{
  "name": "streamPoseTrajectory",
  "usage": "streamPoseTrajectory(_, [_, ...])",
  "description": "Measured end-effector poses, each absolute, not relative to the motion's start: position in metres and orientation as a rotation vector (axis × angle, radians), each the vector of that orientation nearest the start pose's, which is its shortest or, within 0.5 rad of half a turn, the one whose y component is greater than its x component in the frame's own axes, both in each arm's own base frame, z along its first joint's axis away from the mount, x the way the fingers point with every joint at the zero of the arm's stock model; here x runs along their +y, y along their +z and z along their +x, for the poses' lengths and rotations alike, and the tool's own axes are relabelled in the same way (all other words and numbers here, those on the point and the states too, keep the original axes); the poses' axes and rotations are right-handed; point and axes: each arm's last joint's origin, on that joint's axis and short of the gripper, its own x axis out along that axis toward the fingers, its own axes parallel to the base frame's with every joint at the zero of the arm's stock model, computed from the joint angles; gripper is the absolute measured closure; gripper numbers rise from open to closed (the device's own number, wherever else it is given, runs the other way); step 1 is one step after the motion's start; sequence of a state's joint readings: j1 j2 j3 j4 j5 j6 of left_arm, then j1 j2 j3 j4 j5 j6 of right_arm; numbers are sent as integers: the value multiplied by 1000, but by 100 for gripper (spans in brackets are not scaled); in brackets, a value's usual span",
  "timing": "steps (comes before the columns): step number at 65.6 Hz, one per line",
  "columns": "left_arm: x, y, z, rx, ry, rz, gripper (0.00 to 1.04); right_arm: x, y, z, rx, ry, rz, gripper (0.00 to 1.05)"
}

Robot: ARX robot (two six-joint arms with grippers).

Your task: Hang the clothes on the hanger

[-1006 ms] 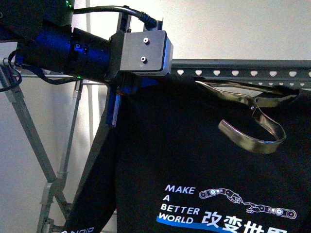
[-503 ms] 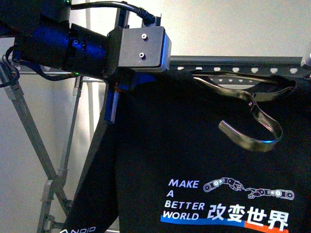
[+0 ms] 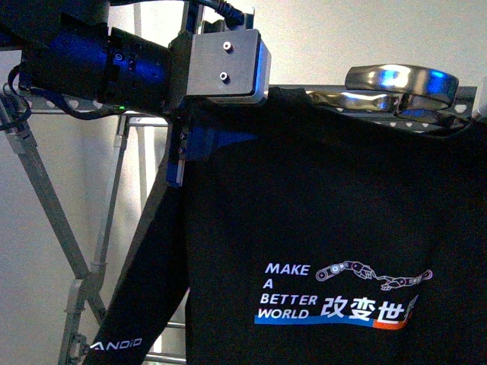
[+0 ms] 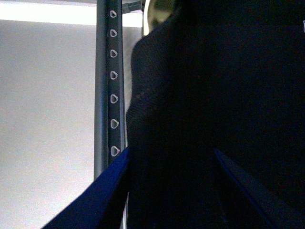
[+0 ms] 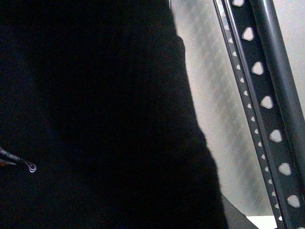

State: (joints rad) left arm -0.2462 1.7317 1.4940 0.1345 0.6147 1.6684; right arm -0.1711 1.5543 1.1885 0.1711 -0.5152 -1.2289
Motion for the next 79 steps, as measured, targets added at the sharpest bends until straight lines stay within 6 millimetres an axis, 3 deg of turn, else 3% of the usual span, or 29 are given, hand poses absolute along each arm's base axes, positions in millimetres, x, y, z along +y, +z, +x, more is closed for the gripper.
streamPoseTrajectory(12, [-115,355,389,-632,-731,1533,14,-66,315,351,94,334,-1015,96])
streamPoseTrajectory(18, [-115,355,389,-632,-731,1533,5,-81,315,348,194,284,-902,96])
streamPoseTrajectory(32, [-115,355,389,-631,-730,1534,7,-124,317,330,367,160,-572,96])
streamPoseTrajectory(42, [-115,355,390,-580,-661,1485,7,-135,315,310,392,158,-458,96])
streamPoseTrajectory(46, [-111,358,392,-468,-480,1284,7,-133,315,301,395,179,-432,96])
streamPoseTrajectory(51, [-97,368,396,-294,-288,739,7,-123,318,287,397,245,-380,97])
streamPoseTrajectory(55, [-67,379,403,-106,-106,224,7,-112,321,276,418,308,-311,97])
streamPoseTrajectory(62, [-24,379,406,111,134,-262,7,-100,322,266,461,357,-228,97])
streamPoseTrajectory(66, [2,361,401,197,354,-604,7,-92,318,263,503,378,-168,97])
streamPoseTrajectory(72, [10,345,400,211,420,-725,8,-84,308,263,554,387,-98,97])
streamPoseTrajectory(75, [9,339,397,179,283,-706,15,-80,304,263,576,387,-72,97])
streamPoseTrajectory(79, [5,330,386,111,96,-547,26,-77,299,267,610,387,-20,97])
